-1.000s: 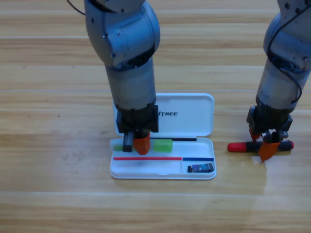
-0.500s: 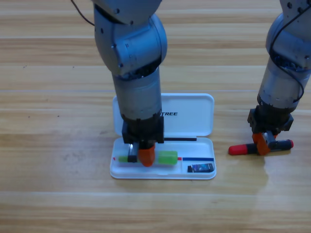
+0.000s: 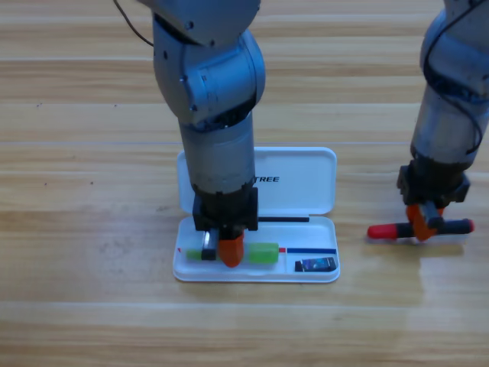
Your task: Clean up eraser and pencils
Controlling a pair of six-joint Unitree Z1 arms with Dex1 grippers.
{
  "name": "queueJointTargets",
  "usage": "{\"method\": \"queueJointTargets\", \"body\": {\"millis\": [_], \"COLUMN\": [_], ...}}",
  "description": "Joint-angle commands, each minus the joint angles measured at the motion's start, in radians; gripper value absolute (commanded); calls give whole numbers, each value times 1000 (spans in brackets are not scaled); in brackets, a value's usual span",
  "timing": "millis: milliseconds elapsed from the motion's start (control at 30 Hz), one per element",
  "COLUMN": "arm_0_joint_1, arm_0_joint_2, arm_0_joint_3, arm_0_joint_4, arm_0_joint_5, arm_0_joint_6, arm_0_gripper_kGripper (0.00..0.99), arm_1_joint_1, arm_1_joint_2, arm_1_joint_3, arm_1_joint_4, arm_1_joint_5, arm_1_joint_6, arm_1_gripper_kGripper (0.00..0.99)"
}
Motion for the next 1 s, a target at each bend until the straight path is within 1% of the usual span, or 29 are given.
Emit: {"method": "queueJointTargets", "body": {"millis": [33,67,100,133,400,567,733,867,933,1000], "arm_0_joint_1": [-19,-19,-19,-19,-19,-19,-15,39,88,151], "arm_0_joint_2": [50,48,47,45,24,-57,-209,-367,-433,-487], "arm_0_joint_3": [19,19,17,17,12,15,31,84,120,166], "arm_0_joint_4": [28,33,36,37,52,71,103,105,105,103], "arm_0_joint_5": [-12,-10,-10,-9,-4,3,28,36,26,8], "arm_0_joint_6": [-13,-15,-16,-16,-13,-6,-7,10,24,53], "arm_0_gripper_kGripper": [304,712,956,990,990,990,990,990,990,990], "arm_1_joint_1": [38,44,51,55,74,126,184,238,262,284], "arm_1_joint_2": [-84,-94,-98,-100,-87,-63,21,94,132,169], "arm_1_joint_3": [-12,-14,-17,-23,-45,-111,-229,-338,-391,-442], "arm_1_joint_4": [44,46,47,52,62,85,113,150,167,176], "arm_1_joint_5": [-28,-28,-28,-28,-25,-22,-20,-20,-20,-19], "arm_1_joint_6": [25,27,30,33,55,96,140,173,185,200], "arm_1_gripper_kGripper": [0,0,0,0,0,0,0,0,0,0]}}
